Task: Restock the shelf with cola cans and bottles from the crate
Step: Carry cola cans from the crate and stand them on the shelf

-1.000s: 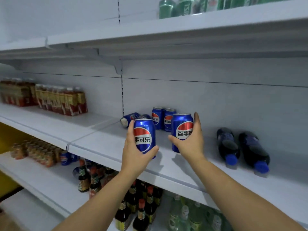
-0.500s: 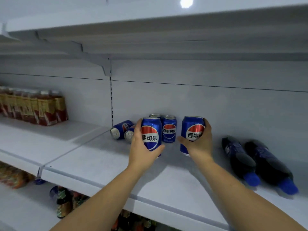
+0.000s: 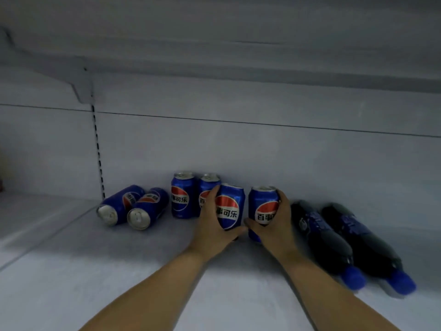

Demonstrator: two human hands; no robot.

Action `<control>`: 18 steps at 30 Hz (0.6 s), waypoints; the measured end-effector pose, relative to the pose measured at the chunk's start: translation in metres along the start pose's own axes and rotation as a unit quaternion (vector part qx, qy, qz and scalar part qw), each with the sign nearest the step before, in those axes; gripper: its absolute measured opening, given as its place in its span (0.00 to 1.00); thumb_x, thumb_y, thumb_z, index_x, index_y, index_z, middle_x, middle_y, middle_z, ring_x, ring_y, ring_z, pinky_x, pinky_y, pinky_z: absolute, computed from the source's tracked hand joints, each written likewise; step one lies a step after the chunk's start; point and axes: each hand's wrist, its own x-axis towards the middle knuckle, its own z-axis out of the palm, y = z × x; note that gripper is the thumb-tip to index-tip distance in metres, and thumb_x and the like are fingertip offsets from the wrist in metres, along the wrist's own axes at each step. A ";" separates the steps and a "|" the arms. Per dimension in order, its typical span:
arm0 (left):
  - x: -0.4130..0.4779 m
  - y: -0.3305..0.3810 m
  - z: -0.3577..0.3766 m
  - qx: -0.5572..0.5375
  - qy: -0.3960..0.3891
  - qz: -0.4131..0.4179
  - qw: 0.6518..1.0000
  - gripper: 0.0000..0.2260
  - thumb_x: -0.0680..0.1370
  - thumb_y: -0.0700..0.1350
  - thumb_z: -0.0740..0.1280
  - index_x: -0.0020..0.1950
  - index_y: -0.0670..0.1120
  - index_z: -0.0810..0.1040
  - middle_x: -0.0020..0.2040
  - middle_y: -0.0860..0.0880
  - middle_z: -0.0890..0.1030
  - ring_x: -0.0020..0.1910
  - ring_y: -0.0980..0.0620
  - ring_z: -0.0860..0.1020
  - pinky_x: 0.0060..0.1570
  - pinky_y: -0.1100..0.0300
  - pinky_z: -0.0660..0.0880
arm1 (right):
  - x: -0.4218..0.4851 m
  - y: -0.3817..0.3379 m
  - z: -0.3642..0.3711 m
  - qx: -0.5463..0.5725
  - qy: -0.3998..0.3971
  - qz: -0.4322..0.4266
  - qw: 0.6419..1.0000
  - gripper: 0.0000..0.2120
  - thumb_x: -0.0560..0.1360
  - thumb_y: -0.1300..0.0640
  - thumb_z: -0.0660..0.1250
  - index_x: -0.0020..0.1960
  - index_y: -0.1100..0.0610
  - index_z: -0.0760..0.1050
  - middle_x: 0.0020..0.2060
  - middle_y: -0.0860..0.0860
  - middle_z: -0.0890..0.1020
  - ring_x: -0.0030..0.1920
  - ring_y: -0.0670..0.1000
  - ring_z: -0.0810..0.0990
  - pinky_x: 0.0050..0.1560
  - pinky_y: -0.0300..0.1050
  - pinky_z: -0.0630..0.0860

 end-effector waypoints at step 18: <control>-0.008 -0.003 -0.014 0.164 -0.053 -0.025 0.985 0.52 0.68 0.51 0.76 0.76 0.49 0.39 0.73 0.46 0.62 0.69 0.46 0.68 0.65 0.53 0.68 | -0.016 -0.006 -0.009 -0.062 -0.109 0.110 0.986 0.53 0.66 0.71 0.73 0.76 0.53 0.39 0.71 0.48 0.63 0.66 0.43 0.64 0.62 0.35 0.63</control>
